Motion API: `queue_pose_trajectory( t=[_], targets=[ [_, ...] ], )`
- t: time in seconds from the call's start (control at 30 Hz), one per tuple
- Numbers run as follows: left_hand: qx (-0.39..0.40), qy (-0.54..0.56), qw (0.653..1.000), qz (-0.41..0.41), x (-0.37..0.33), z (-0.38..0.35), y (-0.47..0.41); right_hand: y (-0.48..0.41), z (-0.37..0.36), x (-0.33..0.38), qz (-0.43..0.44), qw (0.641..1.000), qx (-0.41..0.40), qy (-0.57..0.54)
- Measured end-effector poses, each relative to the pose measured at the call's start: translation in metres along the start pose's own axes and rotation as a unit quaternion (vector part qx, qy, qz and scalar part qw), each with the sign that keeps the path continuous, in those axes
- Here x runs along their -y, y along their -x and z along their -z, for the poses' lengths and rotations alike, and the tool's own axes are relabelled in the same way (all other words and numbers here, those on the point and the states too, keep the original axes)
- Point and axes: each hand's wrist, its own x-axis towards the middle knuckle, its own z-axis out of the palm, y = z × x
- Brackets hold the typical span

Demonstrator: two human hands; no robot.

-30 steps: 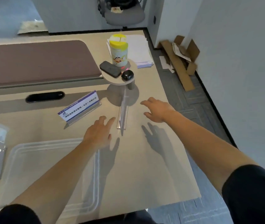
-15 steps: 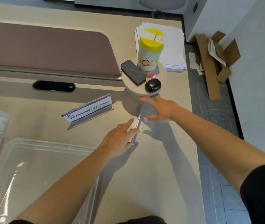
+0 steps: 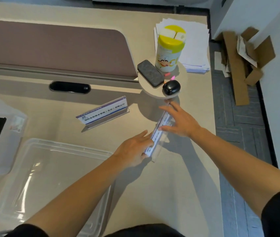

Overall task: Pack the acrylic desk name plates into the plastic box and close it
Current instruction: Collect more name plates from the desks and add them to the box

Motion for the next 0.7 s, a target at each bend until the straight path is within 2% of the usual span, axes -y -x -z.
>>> queue_pose_trajectory(
  t=[0.13, 0.23, 0.33, 0.4, 0.53, 0.6, 0.7],
  targets=[
    [0.013, -0.052, 0.999, -0.011, -0.017, 0.001, 0.032, 0.046, 0.002, 0.018, -0.020, 0.998, -0.051, -0.032],
    [-0.012, -0.050, 0.999, -0.004, -0.030, 0.005, 0.060, 0.071, 0.001, 0.041, -0.088, 0.983, -0.128, -0.095],
    [-0.025, -0.036, 0.999, 0.006, -0.045, 0.014, 0.088, 0.088, 0.002, 0.070, -0.147, 0.954, -0.103, -0.240],
    [-0.031, -0.031, 0.999, 0.022, -0.056, 0.022, 0.103, 0.093, 0.003, 0.088, -0.147, 0.934, -0.090, -0.312],
    [-0.061, -0.036, 0.996, 0.044, -0.063, 0.029, 0.135, 0.091, -0.002, 0.120, -0.180, 0.923, -0.114, -0.321],
    [-0.104, -0.054, 0.993, 0.007, -0.064, 0.030, 0.153, 0.100, -0.005, 0.144, -0.206, 0.905, -0.105, -0.358],
    [-0.135, -0.046, 0.988, -0.054, -0.052, 0.024, 0.178, 0.114, -0.013, 0.171, -0.148, 0.880, -0.107, -0.439]
  ],
)
